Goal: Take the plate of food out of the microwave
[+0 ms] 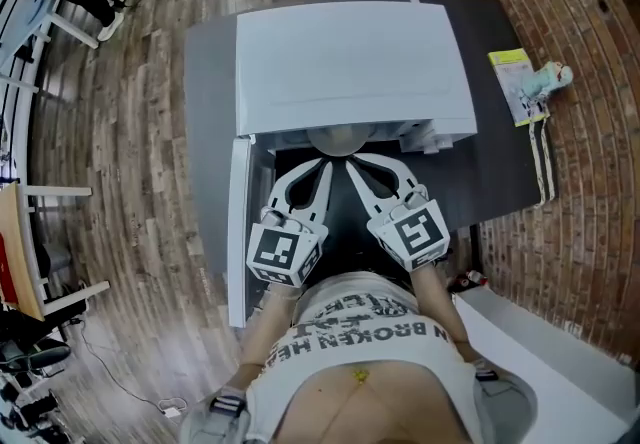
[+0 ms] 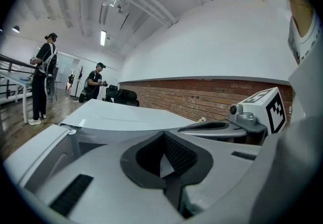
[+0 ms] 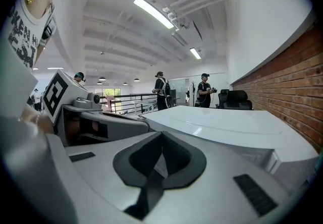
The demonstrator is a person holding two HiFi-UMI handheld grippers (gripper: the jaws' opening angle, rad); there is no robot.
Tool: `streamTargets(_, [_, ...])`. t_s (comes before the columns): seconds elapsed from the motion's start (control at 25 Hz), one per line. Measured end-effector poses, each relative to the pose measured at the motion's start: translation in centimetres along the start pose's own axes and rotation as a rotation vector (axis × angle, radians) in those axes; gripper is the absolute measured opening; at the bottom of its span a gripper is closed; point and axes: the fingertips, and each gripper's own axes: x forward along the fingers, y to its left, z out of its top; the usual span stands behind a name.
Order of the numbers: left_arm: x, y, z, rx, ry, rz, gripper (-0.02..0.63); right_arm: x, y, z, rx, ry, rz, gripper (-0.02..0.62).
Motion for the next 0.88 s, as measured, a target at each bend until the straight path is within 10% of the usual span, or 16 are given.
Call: streamTargets(0.88, [2.9,1.2,-1.2,0.017,0.081,0.045,0.006,-0.4,-4.6,-2.4,0.048,0.035,-0.043,0.009])
